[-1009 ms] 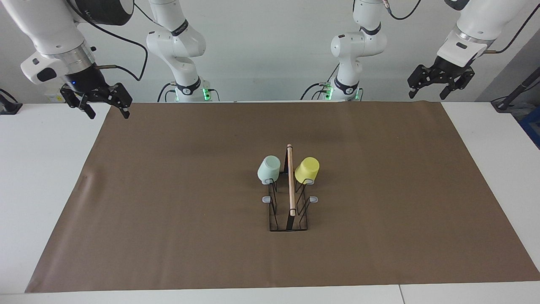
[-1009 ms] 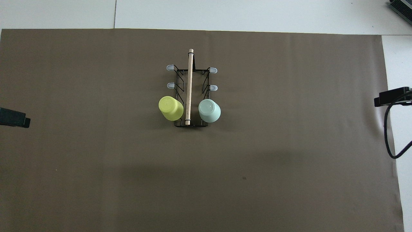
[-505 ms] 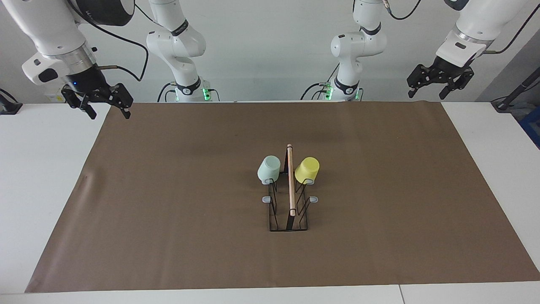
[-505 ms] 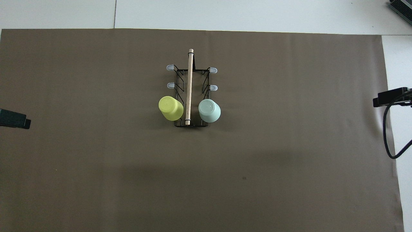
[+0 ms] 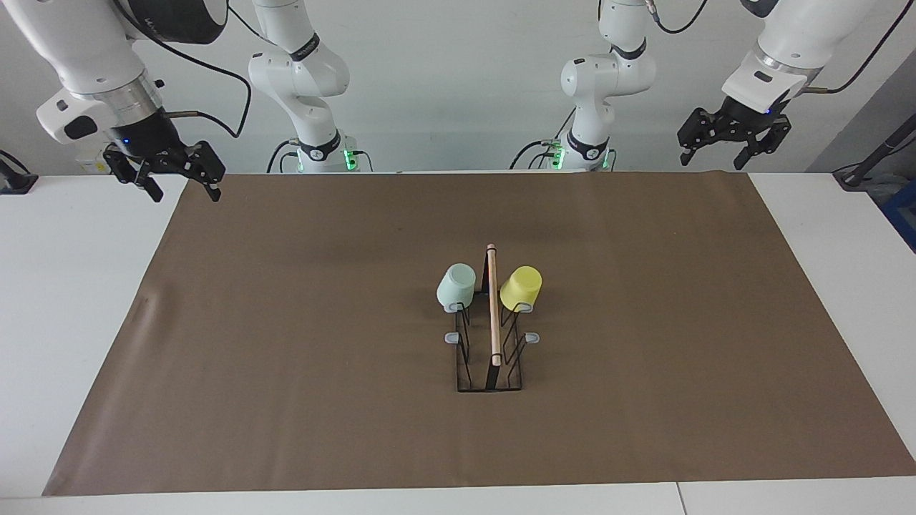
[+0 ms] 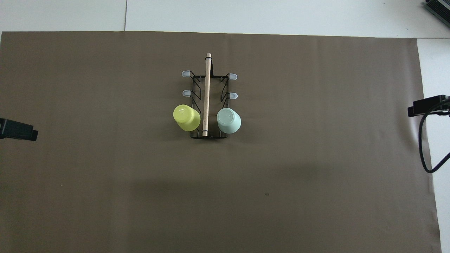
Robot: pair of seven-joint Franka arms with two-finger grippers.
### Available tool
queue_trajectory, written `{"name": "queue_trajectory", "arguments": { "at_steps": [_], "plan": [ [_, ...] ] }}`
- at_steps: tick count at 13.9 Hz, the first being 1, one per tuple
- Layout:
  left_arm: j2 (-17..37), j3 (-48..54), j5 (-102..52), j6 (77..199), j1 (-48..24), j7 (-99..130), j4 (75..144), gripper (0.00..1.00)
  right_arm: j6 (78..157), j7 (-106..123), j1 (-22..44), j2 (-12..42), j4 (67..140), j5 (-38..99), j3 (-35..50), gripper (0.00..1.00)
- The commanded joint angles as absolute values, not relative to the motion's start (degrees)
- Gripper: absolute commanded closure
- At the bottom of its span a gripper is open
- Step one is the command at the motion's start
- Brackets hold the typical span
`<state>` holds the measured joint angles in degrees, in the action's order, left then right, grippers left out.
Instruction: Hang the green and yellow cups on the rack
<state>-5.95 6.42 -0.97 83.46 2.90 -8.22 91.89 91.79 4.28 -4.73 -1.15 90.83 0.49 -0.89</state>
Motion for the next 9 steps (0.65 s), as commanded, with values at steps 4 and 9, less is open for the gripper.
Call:
{"name": "queue_trajectory", "arguments": {
  "at_steps": [4,9],
  "plan": [
    [-7.65,5.71,-1.67,83.06,2.11,-8.61,93.96,0.00,92.90,5.71,-5.45,-2.46,92.20,0.35,-0.44,0.00],
    [-7.56,5.71,-1.49,82.79,2.90,-8.44,93.87,0.00,92.90,5.63,-5.36,-2.46,92.20,0.35,-0.44,0.00]
  ]
}}
